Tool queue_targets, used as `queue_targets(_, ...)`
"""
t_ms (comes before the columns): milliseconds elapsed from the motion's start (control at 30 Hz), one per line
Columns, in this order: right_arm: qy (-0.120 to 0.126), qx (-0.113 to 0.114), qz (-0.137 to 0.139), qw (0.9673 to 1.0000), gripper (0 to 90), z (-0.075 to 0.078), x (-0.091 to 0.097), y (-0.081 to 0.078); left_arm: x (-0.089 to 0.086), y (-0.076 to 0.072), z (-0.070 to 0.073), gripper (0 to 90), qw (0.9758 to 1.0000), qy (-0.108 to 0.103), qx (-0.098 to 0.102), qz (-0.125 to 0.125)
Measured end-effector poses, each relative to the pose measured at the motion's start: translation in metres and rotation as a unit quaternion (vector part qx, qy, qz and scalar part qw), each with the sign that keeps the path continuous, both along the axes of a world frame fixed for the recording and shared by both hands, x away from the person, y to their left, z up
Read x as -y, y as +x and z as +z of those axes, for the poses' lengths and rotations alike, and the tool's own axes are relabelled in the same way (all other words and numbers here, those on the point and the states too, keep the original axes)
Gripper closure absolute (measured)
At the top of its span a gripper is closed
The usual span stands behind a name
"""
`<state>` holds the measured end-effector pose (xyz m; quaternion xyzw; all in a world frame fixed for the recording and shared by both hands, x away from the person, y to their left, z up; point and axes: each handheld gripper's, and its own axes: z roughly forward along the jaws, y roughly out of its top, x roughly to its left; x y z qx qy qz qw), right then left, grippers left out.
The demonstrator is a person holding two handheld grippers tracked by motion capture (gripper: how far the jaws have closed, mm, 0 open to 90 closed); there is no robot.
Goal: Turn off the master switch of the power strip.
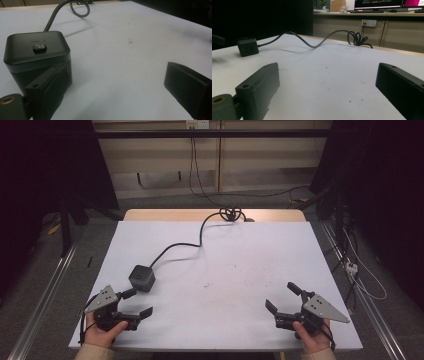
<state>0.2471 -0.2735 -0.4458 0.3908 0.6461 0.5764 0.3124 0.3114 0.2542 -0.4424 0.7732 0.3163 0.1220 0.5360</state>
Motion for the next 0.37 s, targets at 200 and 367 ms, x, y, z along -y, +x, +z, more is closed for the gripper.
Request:
queue_targets(200,0.0,-0.001,0.0,1.0,4.7,-0.0005,0.0,0.0007,0.0015,0.0,-0.0007,5.9,1.0,0.002,0.0,0.001)
queue_targets(367,-0.001,-0.003,0.003,1.0,4.7,-0.001,-0.0009,0.0019,0.0007,0.0001,-0.0012,5.9,1.0,0.002,-0.003,0.002)
